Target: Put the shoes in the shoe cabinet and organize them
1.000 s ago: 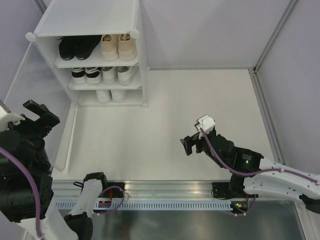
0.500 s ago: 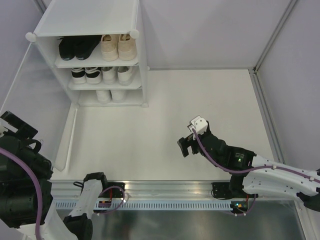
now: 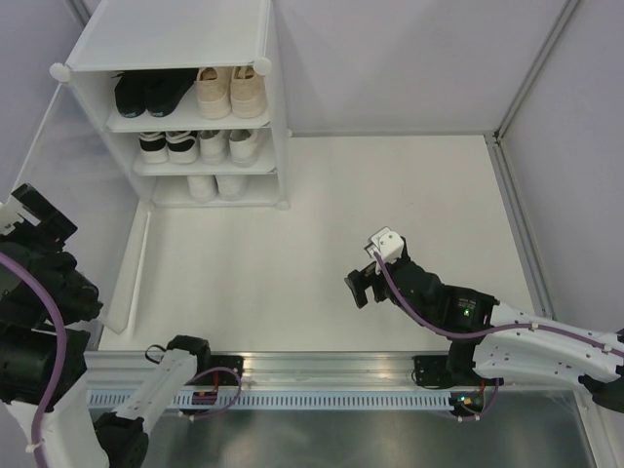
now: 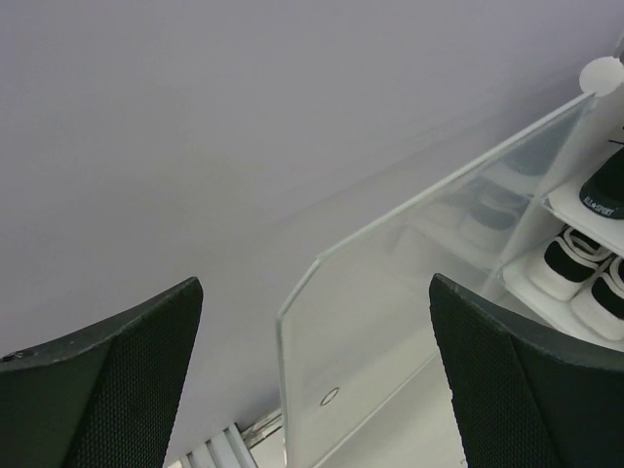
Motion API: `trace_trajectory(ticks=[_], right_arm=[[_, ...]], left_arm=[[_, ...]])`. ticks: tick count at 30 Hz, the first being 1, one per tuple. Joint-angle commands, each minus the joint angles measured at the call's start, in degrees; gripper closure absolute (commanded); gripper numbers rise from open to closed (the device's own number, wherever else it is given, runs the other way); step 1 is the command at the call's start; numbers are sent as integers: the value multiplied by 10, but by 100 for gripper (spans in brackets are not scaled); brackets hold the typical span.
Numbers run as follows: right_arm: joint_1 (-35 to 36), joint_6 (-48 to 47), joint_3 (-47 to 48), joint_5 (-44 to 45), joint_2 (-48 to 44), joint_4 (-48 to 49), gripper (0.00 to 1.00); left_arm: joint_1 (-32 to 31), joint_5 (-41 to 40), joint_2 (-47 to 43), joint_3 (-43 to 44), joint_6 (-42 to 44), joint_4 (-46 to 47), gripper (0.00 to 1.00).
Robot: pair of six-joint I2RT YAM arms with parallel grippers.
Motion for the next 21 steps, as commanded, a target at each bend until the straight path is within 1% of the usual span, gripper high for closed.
trace_trajectory(ticks=[1,2,3,4,5,6,7,8,10,11,13,21], right_arm=[[-1,4,-3,-4,-7,19,2],[-2,5,-3,-5,-8,20,2],[-1,5,-4,-4,-9,23,2],[-2,6,-7,-4,-11,25,2],[-2,7,-9,-8,-12,25,2],[-2,8,-10,-10,-12,26,2],[-2,8,-13,-10,-9,30,2],[-1,8,-14,-11,-7,32,2],[-2,7,-15,-14,3,38,2],[-1,7,-13,-14,8,40,2],[-2,5,-8,-14,19,34,2],[-2,3,-15,-12,10,37,2]], left_arm=[[-60,-89,3,1,47,49,0],[-100,-107,0,-4,50,60,0],[-119,-122,-11,-8,59,73,0],[-135,-142,-20,-14,90,92,0],[-169,-152,-28,-39,121,130,0],[-185,-163,-38,-57,161,222,1],[-199,-180,-44,-76,238,271,2],[-218,-187,-40,-108,259,295,2],[-218,-202,-15,-131,264,297,1],[-219,-203,-11,-150,256,296,1],[-219,-210,-18,-161,230,295,1],[-219,-198,-43,-160,235,298,2]])
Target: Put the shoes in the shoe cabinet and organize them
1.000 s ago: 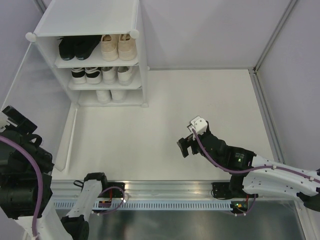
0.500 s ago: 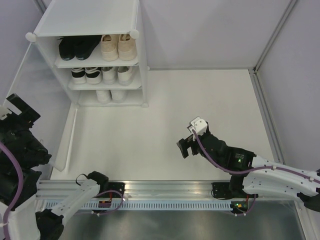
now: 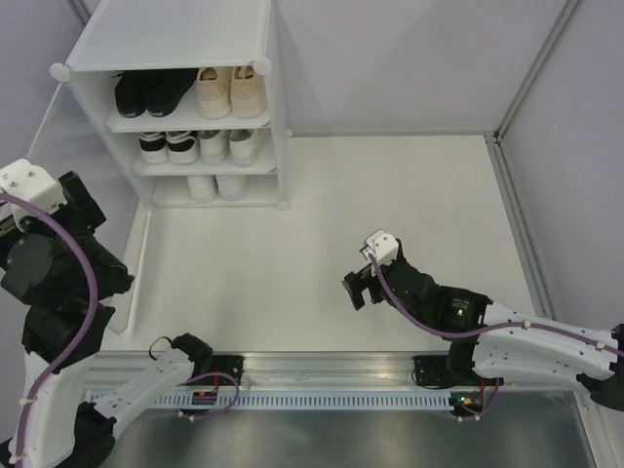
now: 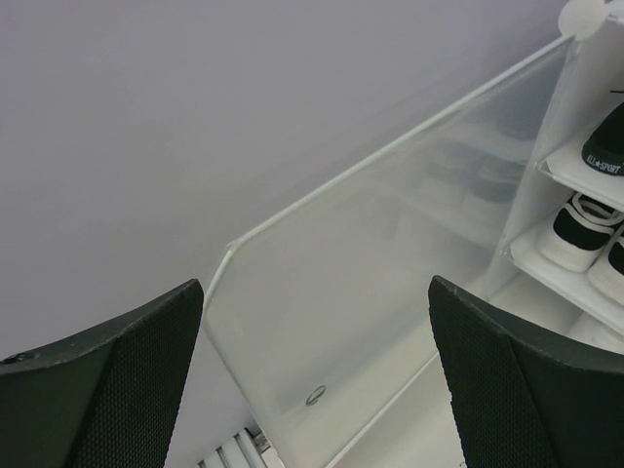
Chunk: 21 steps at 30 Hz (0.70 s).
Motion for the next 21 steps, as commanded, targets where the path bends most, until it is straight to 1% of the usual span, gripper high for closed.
trace_trajectory(ticks=[1,5,12,14,15,17,18,19,21], right_arm=[[-2,2,1,-5,-1,17,2],[-2,7,1,-12,5,10,2],[-1,4,0,-14,2,16,2],[-2,4,0,-14,3,16,2],[-2,4,0,-14,6,15,2],[-2,3,1,-13,6,14,3],[-2,4,1,-13,8,15,2],[-2,3,1,-12,9,15,3],[-1,3,1,-10,10,13,3]], left_arm=[[-1,-15,-18,5,30,33,2],[-1,-3,-19,-6,23,31,2],[-1,56,12,-6,16,20,3],[-3,77,30,19,6,7,3],[-5,111,38,33,-20,-24,3],[-4,154,70,99,-66,-81,3],[-4,198,84,123,-104,-105,3],[-5,215,95,164,-115,-144,3],[-4,261,124,192,-120,-159,3]])
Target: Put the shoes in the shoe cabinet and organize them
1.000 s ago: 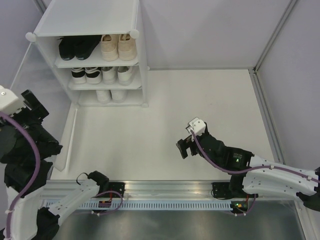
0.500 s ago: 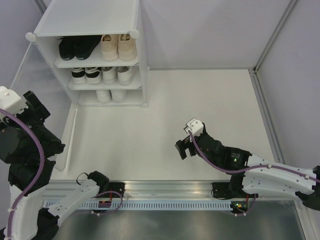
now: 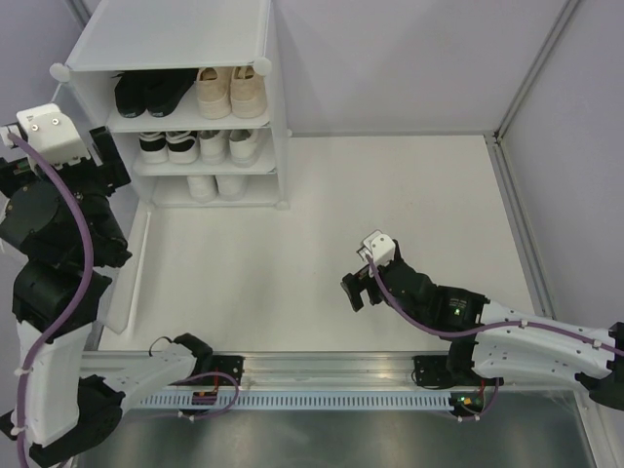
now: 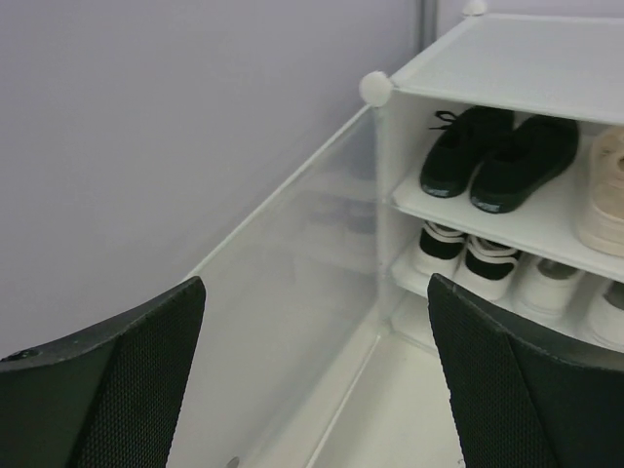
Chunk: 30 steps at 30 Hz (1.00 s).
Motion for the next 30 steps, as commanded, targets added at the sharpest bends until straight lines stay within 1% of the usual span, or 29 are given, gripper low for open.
trace_trajectory(ticks=[1,4,8,10,11,13,14,15,16,18,20,21,22,25,28,30], right_arm=[[-1,3,3,-1,2,11,2],[-1,4,2,0,-1,10,2],[-1,4,2,-2,-3,9,2],[-2,4,1,-3,-6,10,2],[-2,5,1,-3,-9,10,2],[-2,5,-1,-3,-12,12,3],[-2,6,-2,-3,-14,12,2],[-2,6,-2,-4,-16,13,3],[-1,6,-3,-4,-18,13,3],[-2,6,-3,-3,-20,13,2],[-2,6,-2,-4,-23,11,2],[-1,6,-2,-4,-23,10,2],[-1,6,-2,-5,-23,10,3],[-1,6,-3,-8,-23,10,2],[-2,6,-2,-14,-14,11,2],[-2,6,-1,-16,-9,9,2]], left_arm=[[-2,122,32,81,-64,-83,3],[-2,163,79,135,-69,-119,3],[1,204,128,181,-68,-131,3],[12,229,164,214,-72,-144,3],[23,258,190,224,-77,-154,3],[90,318,215,260,-100,-175,3],[124,401,227,273,-137,-203,3],[177,422,237,274,-149,-203,3],[194,429,244,272,-158,-201,3],[233,432,259,294,-176,-224,3],[257,445,254,301,-190,-227,3],[274,441,251,308,-192,-237,3],[279,433,243,312,-191,-242,3],[288,379,217,305,-171,-244,3],[289,297,191,281,-141,-248,3],[289,269,177,273,-136,-250,3]])
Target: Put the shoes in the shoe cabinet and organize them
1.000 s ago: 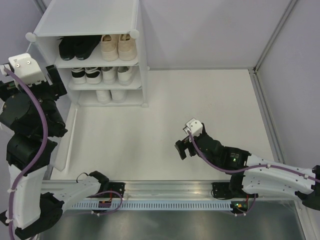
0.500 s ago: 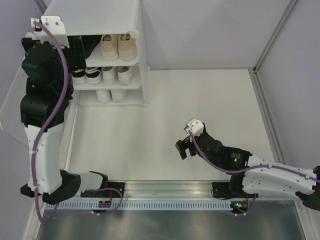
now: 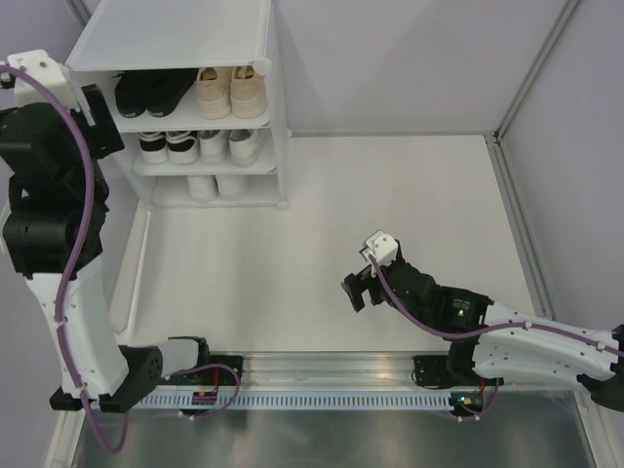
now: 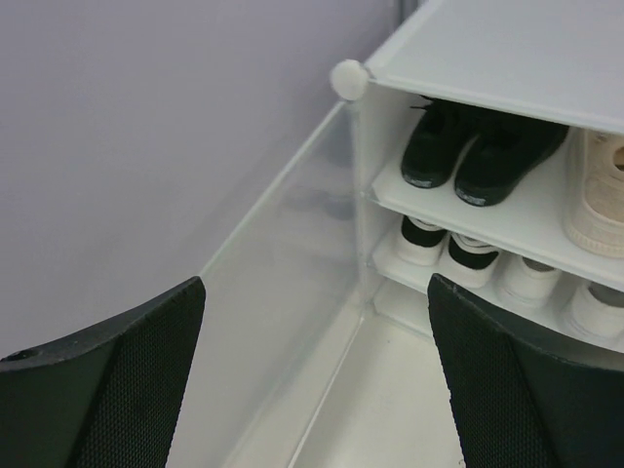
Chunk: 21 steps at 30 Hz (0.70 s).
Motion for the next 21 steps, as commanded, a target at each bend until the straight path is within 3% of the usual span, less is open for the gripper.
trace_trajectory(ticks=[1,7,21], right_arm=[[-2,6,2,-17,10,9,3],[-2,7,3,-23,14,7,3],[-1,7,6,-42,8,1,3]], left_arm=[[4,-88,-40,-4,18,-10,3],[5,-152,-80,-76,62,29,2],[116,-129,-69,-131,34,38,2]])
